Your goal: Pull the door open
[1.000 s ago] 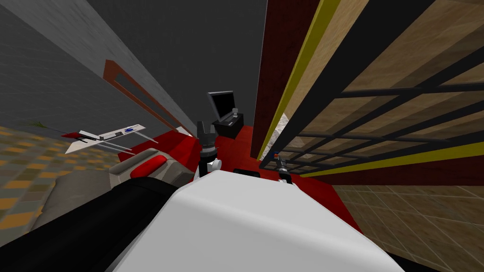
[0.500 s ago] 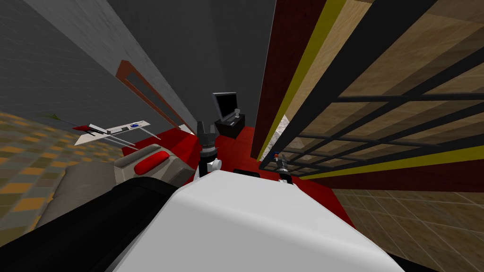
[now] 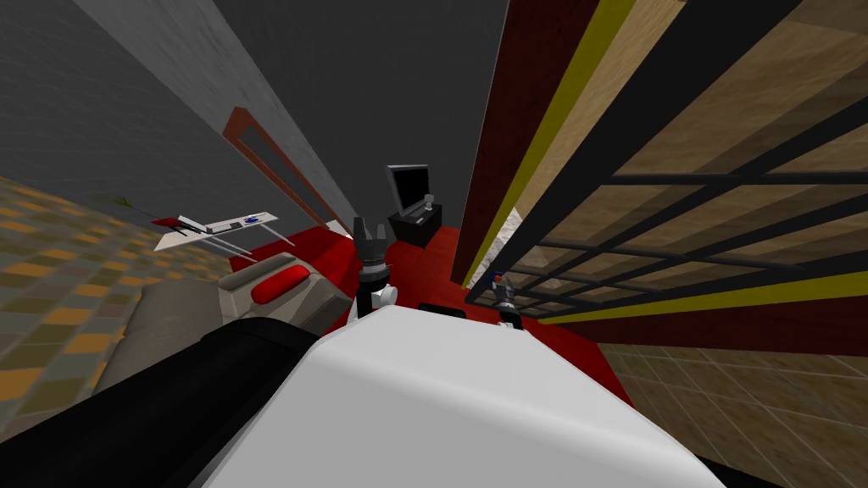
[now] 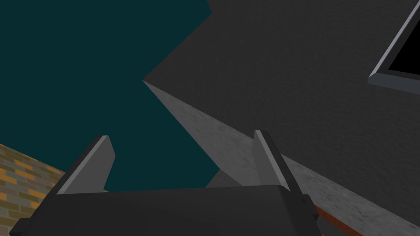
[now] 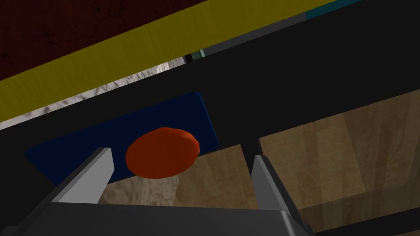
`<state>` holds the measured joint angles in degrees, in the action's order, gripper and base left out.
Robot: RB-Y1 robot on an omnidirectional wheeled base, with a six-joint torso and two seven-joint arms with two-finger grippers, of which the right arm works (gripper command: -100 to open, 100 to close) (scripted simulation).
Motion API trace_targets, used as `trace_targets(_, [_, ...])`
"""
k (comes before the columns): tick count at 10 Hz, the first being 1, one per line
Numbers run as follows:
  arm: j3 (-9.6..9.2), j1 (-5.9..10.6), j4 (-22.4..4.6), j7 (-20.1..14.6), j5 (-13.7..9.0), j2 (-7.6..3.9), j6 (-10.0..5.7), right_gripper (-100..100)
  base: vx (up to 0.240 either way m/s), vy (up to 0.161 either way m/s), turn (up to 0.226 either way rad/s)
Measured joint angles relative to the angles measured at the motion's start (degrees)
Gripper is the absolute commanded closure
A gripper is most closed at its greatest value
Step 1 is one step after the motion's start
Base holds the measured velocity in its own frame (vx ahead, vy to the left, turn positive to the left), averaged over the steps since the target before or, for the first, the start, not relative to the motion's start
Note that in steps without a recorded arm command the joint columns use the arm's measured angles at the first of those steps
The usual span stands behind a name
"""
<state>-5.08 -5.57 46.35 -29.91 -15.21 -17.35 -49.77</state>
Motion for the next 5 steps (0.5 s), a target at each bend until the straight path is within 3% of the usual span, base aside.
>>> trace_targets(5, [-1.62,-0.51,0.7,-7.3,-3.2,-0.05,-0.15,-100,-0.049,-0.017,0.047])
